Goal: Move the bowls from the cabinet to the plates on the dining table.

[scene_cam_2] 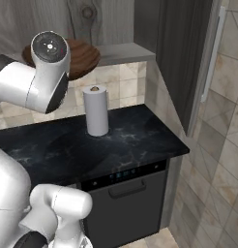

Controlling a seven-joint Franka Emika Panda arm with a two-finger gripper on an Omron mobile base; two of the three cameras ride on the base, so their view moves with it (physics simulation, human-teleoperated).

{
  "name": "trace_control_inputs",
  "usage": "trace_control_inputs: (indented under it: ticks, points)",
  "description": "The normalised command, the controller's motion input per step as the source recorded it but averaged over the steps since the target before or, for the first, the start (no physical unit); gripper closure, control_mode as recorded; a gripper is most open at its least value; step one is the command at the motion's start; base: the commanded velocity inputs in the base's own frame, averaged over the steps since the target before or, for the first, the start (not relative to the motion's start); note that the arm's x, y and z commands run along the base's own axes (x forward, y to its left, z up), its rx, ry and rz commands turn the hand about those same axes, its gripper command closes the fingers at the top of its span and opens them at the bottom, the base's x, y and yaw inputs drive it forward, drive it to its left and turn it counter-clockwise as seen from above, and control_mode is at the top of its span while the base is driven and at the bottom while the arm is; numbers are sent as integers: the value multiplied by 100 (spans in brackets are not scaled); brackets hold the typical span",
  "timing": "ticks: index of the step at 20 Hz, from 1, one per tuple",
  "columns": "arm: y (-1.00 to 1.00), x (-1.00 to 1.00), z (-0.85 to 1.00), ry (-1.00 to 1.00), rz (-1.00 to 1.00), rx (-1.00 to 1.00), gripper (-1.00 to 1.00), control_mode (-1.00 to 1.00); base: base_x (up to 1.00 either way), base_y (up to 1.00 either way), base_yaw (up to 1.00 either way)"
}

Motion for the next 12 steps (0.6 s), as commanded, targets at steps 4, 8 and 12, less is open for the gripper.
trace_control_inputs:
  ticks: [4,8,12]
  points:
    - [-21,-71,0,6,24,-16,100,-100,0,0,0]
    - [-13,-81,-1,2,22,-18,100,-100,0,0,0]
    - [0,-90,-5,0,21,-18,100,-100,0,0,0]
